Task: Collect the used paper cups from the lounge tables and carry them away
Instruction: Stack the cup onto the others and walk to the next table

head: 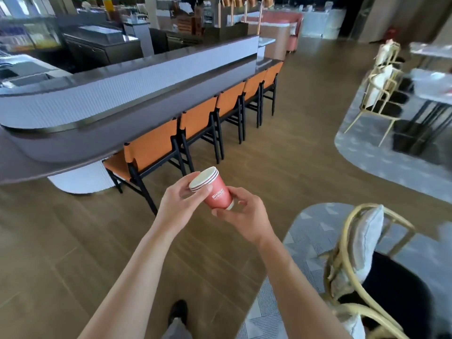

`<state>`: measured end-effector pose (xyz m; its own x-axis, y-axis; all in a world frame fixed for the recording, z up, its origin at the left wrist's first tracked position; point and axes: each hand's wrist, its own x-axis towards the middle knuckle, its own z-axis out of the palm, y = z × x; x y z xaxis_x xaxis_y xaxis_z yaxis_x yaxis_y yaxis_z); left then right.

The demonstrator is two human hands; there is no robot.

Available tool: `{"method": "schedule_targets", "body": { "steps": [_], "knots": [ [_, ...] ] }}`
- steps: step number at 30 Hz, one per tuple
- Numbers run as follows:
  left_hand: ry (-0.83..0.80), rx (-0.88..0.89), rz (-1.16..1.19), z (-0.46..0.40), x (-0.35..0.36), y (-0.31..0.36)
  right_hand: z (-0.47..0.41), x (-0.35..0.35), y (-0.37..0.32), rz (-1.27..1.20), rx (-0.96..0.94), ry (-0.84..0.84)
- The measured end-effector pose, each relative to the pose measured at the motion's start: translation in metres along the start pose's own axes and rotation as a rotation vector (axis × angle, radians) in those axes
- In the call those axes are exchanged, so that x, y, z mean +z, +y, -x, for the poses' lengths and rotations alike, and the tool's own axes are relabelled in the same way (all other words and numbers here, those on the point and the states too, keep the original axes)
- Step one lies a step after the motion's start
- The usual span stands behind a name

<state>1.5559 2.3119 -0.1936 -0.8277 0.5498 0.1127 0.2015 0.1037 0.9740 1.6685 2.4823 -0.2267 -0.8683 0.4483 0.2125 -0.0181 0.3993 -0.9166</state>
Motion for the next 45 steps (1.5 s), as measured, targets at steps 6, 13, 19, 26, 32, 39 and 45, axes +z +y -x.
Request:
{"method": "schedule_targets", "body": {
  "steps": [6,13,19,26,32,39,45],
  "knots": [
    [-0.205,0.026,0.023,-0.084,0.04,-0.01,-0.043,-0.033,0.026,0.072,0.069,0.162],
    [-0.424,0.07,0.085,-0.193,0.063,-0.005,-0.112,-0.048,0.039,0.166,0.131,0.354],
    [-0.542,0.063,0.103,-0.267,0.061,-0.004,-0.161,-0.04,0.032,0.238,0.198,0.451],
    [-0.646,0.015,0.212,-0.313,0.07,-0.007,-0.19,-0.038,0.017,0.282,0.312,0.547],
    [-0.653,-0.043,0.29,-0.334,0.07,-0.017,-0.213,-0.034,0.017,0.323,0.375,0.538],
    [-0.609,-0.066,0.306,-0.361,0.067,-0.027,-0.244,-0.034,0.029,0.341,0.333,0.499],
    [-0.585,-0.062,0.291,-0.385,0.084,-0.025,-0.268,-0.053,0.045,0.322,0.288,0.488]
  ]
}}
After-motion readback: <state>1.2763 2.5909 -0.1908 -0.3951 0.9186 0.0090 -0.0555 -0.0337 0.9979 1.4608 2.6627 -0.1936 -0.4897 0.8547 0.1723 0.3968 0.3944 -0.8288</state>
